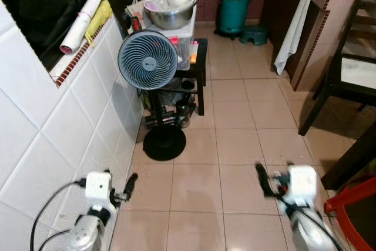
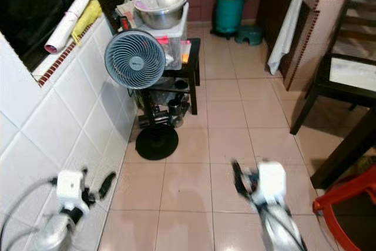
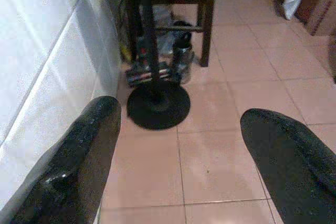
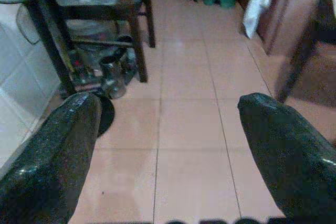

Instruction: Setting the table

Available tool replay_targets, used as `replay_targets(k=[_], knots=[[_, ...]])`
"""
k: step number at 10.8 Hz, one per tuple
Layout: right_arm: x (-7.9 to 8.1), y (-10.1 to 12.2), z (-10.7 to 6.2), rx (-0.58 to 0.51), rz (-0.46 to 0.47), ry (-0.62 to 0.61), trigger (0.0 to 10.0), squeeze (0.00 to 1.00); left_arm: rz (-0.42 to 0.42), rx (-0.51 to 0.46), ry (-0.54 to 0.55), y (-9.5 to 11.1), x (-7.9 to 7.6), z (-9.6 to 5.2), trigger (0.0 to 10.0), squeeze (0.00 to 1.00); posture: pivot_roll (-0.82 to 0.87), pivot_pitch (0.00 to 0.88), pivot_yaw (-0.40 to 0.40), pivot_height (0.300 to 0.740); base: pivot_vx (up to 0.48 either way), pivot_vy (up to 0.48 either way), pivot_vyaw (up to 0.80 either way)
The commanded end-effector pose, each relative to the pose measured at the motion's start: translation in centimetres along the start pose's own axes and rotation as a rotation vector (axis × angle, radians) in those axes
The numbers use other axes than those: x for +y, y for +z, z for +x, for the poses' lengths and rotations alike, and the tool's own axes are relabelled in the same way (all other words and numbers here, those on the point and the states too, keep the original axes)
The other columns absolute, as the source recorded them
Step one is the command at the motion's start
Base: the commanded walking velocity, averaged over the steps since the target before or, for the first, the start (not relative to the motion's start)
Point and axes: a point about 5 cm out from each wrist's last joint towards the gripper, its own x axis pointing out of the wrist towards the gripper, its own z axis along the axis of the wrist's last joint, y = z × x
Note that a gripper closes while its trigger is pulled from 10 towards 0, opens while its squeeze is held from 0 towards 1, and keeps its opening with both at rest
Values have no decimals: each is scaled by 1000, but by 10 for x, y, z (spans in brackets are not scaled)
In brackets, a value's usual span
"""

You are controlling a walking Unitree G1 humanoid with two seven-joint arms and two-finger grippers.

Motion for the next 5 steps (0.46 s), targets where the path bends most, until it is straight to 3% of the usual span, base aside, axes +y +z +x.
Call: replay_targets(k=[1,4,5], knots=[[3,8,-5,-26,30,-19,10000,0,6,-61,57,11,14,-2,10000,0,-65,0,83,740,0,0,0],[14,17,-17,-22,23,23,10000,0,-10,-27,-41,18,1,1,10000,0,-89,0,95,740,0,0,0],[15,22,-18,-24,19,30,10000,0,-91,-42,-68,20,-4,4,10000,0,-93,0,96,740,0,0,0]])
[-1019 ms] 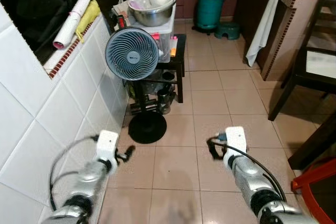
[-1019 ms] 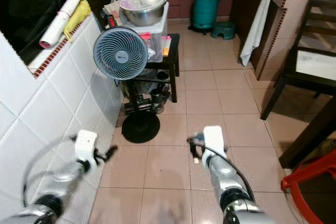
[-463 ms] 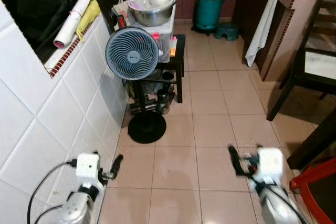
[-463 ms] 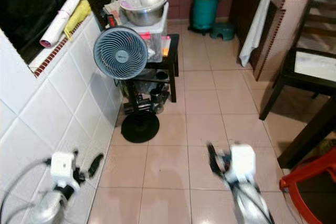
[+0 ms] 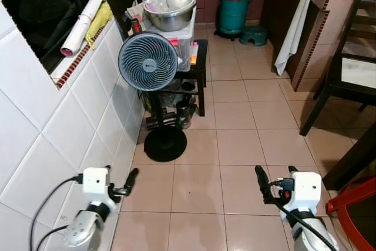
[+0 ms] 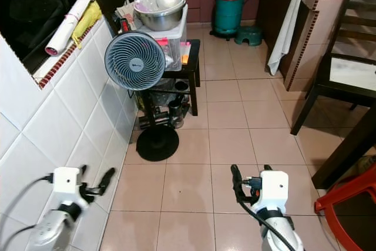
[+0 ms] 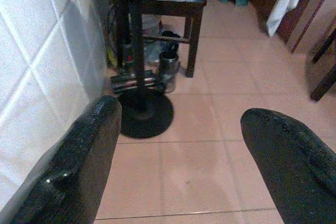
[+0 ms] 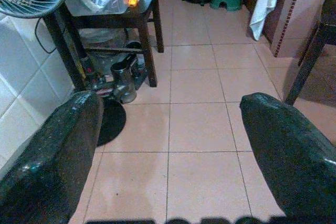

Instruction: Setting the table

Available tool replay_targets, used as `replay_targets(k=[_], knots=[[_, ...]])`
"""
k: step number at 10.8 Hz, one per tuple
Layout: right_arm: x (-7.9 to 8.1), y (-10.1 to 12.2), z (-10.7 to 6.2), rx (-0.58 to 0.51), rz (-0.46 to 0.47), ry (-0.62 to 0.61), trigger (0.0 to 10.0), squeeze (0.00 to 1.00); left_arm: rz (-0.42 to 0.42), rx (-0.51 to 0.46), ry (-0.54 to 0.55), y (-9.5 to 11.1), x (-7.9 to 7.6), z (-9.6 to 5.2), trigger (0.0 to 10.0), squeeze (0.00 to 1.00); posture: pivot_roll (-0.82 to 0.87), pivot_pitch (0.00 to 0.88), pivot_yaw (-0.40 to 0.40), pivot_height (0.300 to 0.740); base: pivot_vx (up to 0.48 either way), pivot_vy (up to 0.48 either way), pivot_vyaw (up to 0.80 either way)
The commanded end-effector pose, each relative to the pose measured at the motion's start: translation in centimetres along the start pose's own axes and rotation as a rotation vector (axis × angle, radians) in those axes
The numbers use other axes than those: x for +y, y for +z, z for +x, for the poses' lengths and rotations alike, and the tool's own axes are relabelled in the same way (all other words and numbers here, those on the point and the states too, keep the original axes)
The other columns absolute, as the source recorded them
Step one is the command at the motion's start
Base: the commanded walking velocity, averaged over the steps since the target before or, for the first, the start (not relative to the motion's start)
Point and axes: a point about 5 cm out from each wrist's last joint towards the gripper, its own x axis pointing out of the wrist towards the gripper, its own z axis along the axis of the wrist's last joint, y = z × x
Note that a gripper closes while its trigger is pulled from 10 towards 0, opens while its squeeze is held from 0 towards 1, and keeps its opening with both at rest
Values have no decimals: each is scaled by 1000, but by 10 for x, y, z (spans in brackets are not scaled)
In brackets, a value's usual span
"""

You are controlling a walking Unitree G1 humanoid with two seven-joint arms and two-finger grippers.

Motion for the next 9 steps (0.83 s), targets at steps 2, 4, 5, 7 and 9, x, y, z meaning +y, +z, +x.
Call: replay_targets(k=[2,4,5,7,9], knots=[[6,2,-5,25,4,11,10000,0,2,-61,-19,11,0,1,10000,0,-92,0,95,740,0,0,-219],[15,4,-3,27,4,45,10000,0,-36,-47,-39,8,2,4,10000,0,-94,0,88,740,0,0,-678],[16,5,-1,30,7,47,10000,0,-42,-45,-43,5,4,5,10000,0,-93,0,85,740,0,0,-800],[16,6,1,36,5,53,10000,0,-64,-36,-39,1,9,6,10000,0,-93,0,80,740,127,0,-800],[17,8,3,34,3,57,10000,0,-73,-25,-48,-4,10,7,10000,0,-101,0,81,740,270,0,-800]])
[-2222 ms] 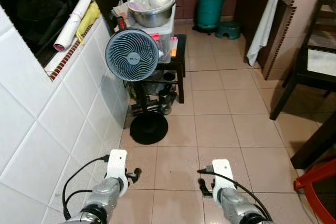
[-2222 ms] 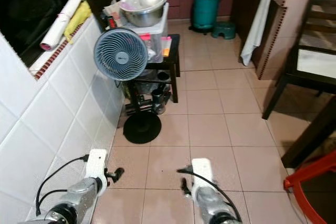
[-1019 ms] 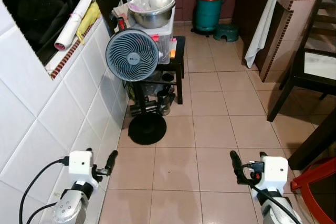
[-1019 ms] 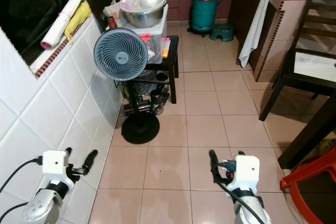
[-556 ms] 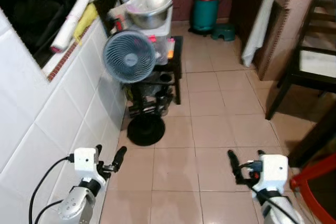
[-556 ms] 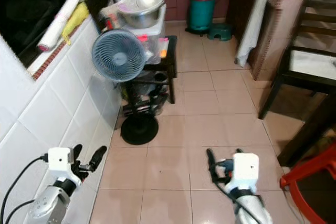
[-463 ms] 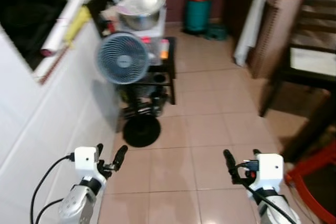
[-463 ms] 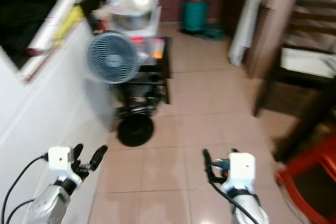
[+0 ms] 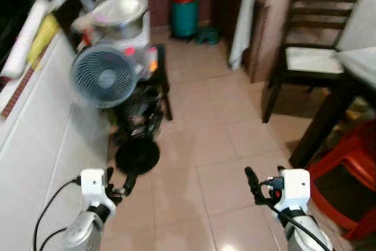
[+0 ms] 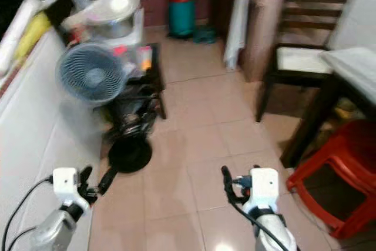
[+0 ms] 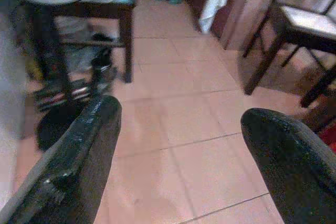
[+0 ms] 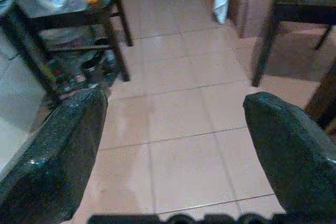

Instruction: Setting the table

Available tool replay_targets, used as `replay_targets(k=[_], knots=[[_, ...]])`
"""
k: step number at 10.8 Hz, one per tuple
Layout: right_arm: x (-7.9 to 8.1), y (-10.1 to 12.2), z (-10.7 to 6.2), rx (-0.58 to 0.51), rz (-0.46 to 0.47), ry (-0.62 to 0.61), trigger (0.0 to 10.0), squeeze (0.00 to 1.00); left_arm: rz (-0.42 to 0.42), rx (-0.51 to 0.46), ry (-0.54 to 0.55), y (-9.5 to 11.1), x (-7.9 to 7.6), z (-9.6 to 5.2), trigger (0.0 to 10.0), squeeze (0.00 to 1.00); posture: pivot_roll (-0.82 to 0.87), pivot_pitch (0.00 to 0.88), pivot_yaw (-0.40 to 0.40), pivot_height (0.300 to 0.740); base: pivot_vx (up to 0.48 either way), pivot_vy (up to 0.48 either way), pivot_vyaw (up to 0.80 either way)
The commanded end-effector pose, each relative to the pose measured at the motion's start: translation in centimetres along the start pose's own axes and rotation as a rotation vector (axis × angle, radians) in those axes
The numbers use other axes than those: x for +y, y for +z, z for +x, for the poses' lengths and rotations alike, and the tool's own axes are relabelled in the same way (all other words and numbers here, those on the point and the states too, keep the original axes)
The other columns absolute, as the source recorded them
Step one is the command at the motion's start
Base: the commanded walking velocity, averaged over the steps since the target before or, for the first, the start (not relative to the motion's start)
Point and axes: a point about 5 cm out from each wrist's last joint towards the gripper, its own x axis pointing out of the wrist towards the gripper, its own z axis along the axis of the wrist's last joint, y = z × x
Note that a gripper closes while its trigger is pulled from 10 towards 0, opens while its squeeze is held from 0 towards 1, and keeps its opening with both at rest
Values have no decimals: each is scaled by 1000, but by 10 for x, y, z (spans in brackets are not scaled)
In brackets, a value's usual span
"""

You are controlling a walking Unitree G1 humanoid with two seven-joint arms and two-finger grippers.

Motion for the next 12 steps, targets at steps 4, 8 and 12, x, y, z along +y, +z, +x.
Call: replay_targets(k=[4,8,12], knots=[[1,7,0,-20,-6,4,10000,0,14,-15,-33,1,-4,6,10000,0,-117,0,80,740,308,0,-800],[5,10,2,-4,-29,70,10000,0,-1,-68,-27,3,-22,8,10000,0,-89,0,8,740,325,0,-800],[15,11,5,-1,-32,114,10000,0,22,-86,-38,13,-38,8,10000,0,-87,0,14,740,324,0,-800]])
